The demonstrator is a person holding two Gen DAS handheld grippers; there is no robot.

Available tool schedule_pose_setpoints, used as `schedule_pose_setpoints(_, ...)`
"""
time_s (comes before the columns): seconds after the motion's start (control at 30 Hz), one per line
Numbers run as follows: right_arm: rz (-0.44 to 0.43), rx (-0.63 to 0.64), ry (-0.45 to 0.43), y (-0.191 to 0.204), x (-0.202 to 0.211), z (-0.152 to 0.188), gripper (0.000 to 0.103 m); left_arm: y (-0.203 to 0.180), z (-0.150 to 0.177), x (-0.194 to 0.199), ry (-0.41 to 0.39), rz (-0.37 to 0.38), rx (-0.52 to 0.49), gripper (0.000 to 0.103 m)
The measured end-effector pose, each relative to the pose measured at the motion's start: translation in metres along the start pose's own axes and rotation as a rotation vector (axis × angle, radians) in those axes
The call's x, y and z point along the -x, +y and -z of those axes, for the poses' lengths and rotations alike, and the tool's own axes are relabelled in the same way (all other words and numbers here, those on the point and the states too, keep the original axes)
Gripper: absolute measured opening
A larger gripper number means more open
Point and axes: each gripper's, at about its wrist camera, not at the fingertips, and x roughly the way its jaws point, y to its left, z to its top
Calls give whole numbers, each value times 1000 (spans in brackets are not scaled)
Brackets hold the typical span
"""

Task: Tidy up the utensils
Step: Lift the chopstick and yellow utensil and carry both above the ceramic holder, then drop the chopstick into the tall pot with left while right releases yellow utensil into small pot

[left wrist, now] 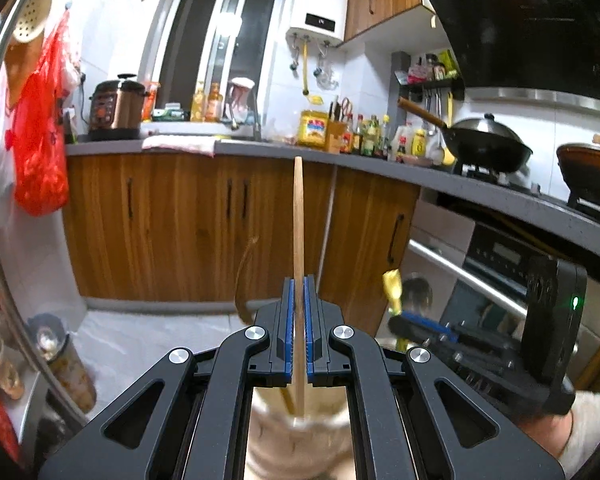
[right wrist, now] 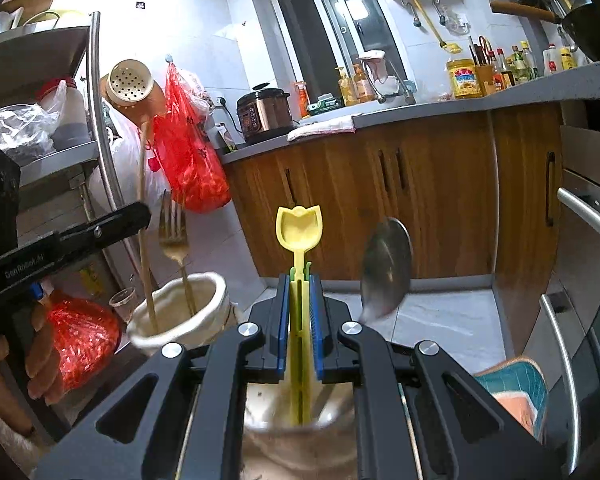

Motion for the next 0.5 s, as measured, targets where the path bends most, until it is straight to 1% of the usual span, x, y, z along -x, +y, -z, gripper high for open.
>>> schedule_pose_setpoints(0.1,14,13,8,2,11,5,10,5,7,7,49,4,13,5)
schedule_pose_setpoints(0.23,50,29,43,6,18,12,10,9,17,8,127,-15,21,5)
schedule_pose_setpoints(0.5,88,-8,127,4,19,17,10,9,26,10,198,-37,10,5)
